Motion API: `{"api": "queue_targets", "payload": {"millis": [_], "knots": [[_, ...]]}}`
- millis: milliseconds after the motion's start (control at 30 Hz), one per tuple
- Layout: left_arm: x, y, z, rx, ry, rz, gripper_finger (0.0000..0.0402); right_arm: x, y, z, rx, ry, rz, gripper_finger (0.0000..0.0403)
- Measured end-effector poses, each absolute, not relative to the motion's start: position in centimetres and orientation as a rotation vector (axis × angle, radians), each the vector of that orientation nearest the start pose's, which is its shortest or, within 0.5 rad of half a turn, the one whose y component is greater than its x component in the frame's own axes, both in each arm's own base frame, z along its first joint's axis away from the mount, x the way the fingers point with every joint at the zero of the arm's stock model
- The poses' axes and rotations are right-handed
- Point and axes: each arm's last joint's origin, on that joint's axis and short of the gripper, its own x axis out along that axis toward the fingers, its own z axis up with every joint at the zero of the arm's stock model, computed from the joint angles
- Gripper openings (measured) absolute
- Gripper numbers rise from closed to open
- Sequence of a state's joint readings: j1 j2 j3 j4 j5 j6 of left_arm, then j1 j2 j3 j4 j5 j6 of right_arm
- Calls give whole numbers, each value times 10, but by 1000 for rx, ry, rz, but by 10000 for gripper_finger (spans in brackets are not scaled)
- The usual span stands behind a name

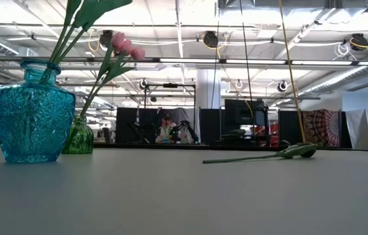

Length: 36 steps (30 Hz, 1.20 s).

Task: Sort flowers into vase by color
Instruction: Put the bottom black flower into the red vase

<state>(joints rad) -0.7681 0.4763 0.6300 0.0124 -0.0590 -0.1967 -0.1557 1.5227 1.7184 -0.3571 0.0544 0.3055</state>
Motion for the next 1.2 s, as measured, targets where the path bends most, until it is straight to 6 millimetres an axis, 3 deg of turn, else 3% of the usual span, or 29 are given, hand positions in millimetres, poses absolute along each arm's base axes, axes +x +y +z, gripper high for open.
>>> {"api": "queue_targets", "payload": {"millis": [567, 833, 1200], "knots": [[81, -57, 341, -170, -165, -232, 10, 327, -53, 458, 312, 128, -233, 199], [80, -55, 342, -49, -193, -182, 15, 327, -53, 458, 312, 128, -232, 199], [81, -47, 341, -54, -155, 108, 17, 327, -53, 458, 312, 128, -232, 199]]}}
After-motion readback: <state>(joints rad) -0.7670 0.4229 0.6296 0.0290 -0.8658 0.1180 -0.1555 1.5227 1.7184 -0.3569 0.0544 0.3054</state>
